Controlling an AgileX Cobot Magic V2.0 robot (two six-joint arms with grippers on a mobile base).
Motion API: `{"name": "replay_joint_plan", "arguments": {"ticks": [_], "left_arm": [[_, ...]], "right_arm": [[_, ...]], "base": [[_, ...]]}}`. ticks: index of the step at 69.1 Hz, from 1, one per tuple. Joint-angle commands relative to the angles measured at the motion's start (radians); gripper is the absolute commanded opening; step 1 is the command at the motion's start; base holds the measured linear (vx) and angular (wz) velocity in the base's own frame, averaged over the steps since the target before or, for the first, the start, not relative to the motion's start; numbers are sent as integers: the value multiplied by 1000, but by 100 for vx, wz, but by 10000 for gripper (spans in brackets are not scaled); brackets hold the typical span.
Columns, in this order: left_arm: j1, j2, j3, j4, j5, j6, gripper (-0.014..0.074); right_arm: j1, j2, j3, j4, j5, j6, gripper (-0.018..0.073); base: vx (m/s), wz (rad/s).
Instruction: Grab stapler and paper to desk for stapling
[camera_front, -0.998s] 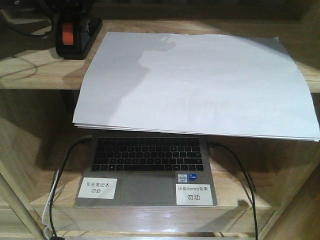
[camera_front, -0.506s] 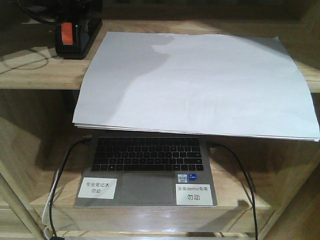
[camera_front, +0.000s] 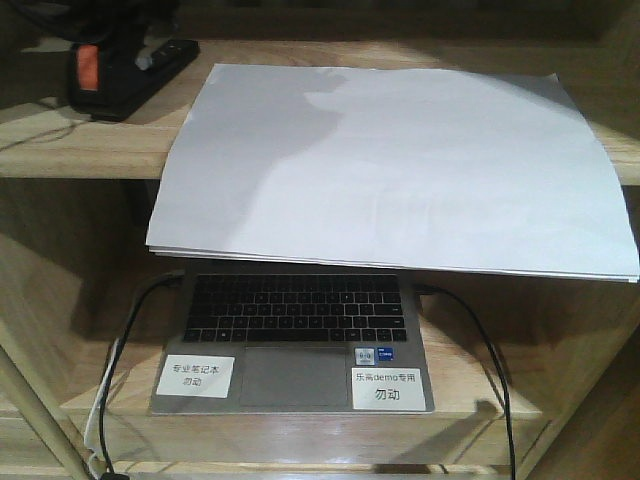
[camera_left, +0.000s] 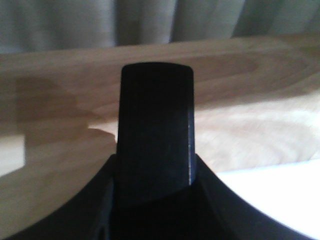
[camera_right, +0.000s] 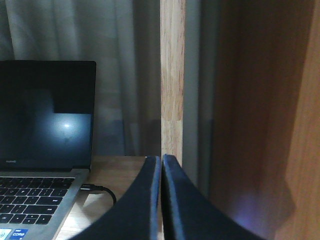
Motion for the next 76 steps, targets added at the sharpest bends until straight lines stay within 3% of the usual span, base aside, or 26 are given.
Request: {"name": "replay_joint_plan", "arguments": {"ticks": [1, 16, 36, 62, 76], "left_arm": [[-3, -83, -30, 47, -90, -3, -6], [-4, -191, 17, 52, -98, 19, -6], [-4, -482, 360, 18, -279, 19, -6], [-4, -831, 670, 11, -268, 100, -6], [-3, -1015, 839, -90, -272, 184, -6]], "right_arm": [[-1, -11, 5, -11, -67, -4, -10], [-1, -11, 5, -11, -67, -4, -10], [-1, -11, 5, -11, -67, -4, -10], [-1, -11, 5, -11, -67, -4, -10], [-1, -11, 5, -11, -67, -4, -10]], "base": [[0, 0], [0, 0], [0, 0], [0, 0], [0, 0]]}}
